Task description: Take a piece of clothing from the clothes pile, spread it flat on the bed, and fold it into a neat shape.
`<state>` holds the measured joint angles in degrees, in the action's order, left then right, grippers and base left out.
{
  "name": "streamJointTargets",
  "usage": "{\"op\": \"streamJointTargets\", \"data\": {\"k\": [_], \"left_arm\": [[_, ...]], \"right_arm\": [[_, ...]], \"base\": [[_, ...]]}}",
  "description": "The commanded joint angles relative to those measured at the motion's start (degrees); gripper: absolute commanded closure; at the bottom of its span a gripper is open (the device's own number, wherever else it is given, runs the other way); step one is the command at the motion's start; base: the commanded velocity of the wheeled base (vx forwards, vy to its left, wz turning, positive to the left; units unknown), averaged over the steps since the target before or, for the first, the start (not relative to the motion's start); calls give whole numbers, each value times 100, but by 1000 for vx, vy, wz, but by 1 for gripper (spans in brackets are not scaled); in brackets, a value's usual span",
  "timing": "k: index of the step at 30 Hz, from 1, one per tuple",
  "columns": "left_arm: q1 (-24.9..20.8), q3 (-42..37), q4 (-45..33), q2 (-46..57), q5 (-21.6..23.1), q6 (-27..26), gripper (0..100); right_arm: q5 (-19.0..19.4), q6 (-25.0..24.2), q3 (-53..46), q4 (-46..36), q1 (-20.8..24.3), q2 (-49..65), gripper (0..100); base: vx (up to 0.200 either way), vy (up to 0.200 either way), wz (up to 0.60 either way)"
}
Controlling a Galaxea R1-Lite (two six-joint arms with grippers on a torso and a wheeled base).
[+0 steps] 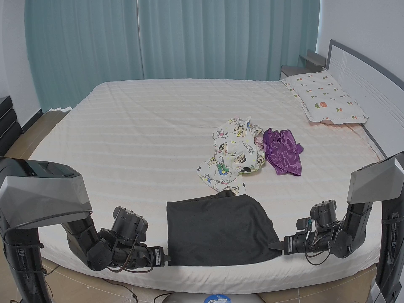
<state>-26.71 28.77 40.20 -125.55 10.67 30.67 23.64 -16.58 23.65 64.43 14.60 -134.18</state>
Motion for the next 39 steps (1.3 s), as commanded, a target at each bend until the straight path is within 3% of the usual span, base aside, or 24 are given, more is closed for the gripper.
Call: {"op": "streamJointTargets", "data": {"k": [1,4,9,12,16,27,32,33,39], "left_arm": [[8,6,31,31,-3,18,0],[122,182,49,198,-3,238,0],[386,1192,5,127,-30,897,0],[412,1685,14,-312,-153,993,0],[412,2660,-39,-1103,-768,976,0],[500,3108,-373,-1349,-821,862,0],[491,3091,-382,-1349,-821,879,0],[491,3082,-382,-1358,-821,888,0],[500,3091,-373,-1428,-821,897,0]], "right_arm": [[9,-65,43,290,-81,15,0],[-8,-232,263,747,-239,-20,0],[-61,-1032,1124,764,-212,-337,0],[-184,-1190,1529,747,-177,-565,0],[-395,-1225,2030,334,-89,-759,0],[-404,-1251,3251,-765,104,-996,0],[-413,-1559,3937,-1204,95,-1154,0],[-404,-1576,3981,-1292,104,-1154,100],[-395,-1594,4174,-1609,78,-1137,100]], "base": [[0,0,0],[0,0,0],[0,0,0],[0,0,0],[0,0,0],[0,0,0],[0,0,0],[0,0,0],[0,0,0]]}}
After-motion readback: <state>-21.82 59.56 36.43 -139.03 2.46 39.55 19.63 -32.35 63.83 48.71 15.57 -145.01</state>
